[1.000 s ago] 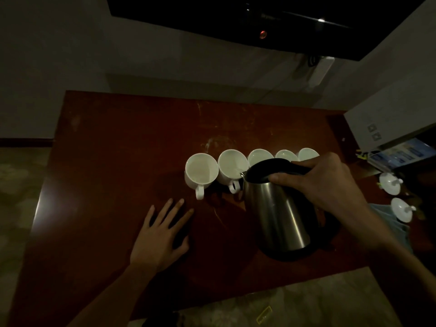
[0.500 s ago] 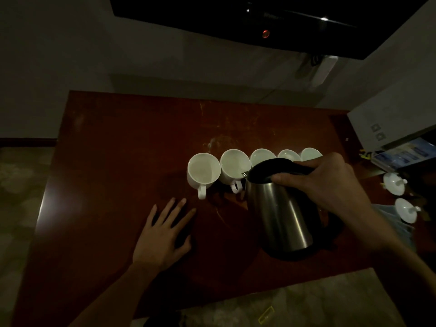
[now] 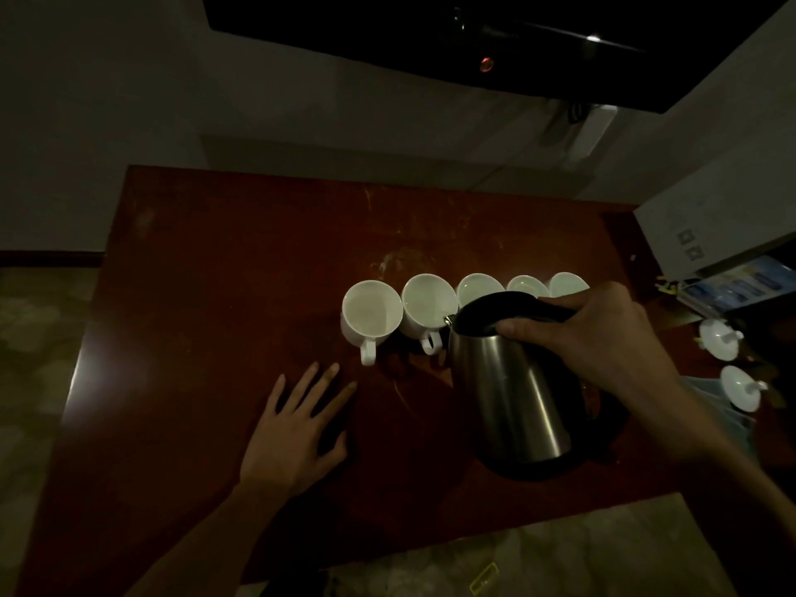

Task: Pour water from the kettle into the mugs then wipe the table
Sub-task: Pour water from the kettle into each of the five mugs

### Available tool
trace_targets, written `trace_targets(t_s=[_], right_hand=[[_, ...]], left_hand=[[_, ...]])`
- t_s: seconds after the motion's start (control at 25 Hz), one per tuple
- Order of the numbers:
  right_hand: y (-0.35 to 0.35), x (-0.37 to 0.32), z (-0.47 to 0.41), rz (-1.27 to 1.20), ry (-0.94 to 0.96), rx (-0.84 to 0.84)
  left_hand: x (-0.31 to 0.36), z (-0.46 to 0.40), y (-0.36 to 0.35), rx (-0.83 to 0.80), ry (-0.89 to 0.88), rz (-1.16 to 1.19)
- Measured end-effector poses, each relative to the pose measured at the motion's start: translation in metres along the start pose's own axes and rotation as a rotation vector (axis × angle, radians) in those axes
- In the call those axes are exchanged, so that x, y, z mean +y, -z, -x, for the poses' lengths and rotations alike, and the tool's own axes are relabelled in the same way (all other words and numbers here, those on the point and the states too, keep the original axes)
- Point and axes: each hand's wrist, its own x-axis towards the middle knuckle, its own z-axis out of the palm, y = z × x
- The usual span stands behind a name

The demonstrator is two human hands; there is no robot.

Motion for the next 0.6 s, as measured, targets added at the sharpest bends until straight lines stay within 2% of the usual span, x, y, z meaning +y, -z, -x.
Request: trace_targets(t_s=[0.6], right_hand=[[-0.0036, 0.0011, -0.005, 0.04, -0.022, 0.014]], left_hand=[[-0.0003, -0.0001, -0.0006, -0.015, 0.006, -0.021]])
